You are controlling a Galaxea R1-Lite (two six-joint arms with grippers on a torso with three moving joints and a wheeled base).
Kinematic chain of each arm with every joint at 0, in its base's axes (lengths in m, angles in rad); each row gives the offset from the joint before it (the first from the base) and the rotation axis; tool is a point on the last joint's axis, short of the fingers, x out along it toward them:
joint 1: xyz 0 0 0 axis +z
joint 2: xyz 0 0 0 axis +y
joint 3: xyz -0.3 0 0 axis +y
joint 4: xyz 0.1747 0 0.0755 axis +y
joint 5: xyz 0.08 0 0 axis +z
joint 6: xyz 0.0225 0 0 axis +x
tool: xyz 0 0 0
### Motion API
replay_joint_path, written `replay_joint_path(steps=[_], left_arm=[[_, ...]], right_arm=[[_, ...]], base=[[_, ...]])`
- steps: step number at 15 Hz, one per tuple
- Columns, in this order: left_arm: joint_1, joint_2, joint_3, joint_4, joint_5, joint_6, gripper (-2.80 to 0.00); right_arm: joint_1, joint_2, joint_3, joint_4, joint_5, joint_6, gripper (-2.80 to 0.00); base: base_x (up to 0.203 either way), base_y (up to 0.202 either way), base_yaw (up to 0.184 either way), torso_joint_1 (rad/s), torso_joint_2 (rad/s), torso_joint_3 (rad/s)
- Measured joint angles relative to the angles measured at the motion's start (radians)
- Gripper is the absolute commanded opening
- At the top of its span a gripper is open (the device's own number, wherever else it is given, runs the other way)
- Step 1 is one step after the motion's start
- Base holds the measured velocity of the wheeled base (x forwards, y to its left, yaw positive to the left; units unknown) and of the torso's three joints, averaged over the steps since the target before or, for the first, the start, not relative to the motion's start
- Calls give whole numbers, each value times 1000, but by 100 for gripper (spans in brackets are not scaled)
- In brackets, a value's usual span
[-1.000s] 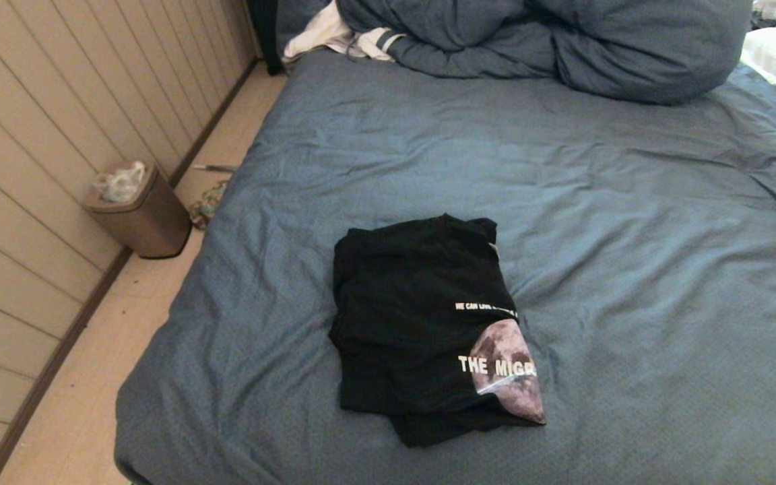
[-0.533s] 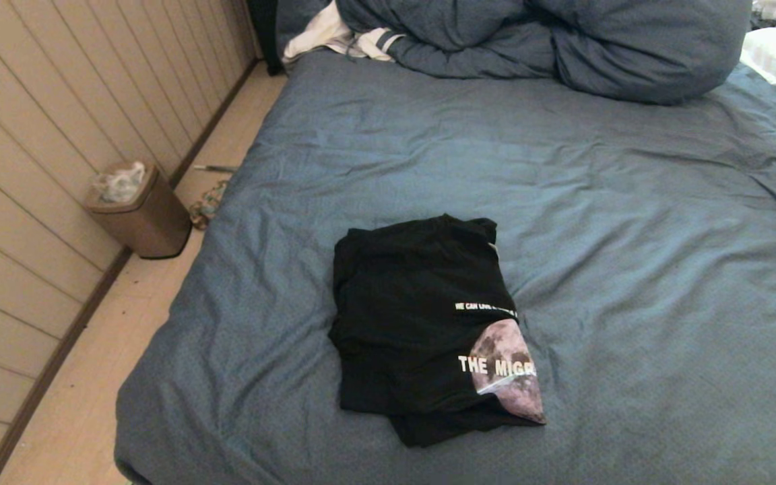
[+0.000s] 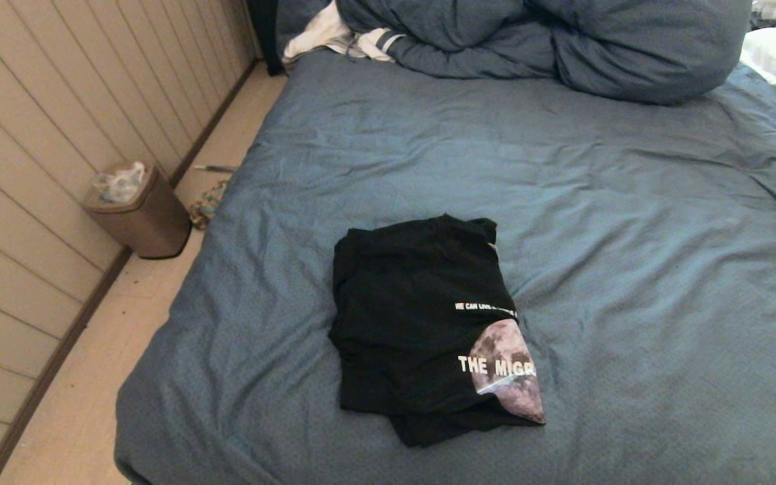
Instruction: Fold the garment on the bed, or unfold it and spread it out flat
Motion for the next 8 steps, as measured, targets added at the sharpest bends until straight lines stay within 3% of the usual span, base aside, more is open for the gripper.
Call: replay_joint_path(steps=[4,8], left_arm=[[-5,-55,-19,40,4,33,-280],[-6,-64,-20,43,0,-12,-280]], right_arm=[[1,0,2,37,-5,-4,-280],[0,-1,2,39,-3,-2,-280]], base=[[0,0,0,0,0,0],[0,0,0,0,0,0]])
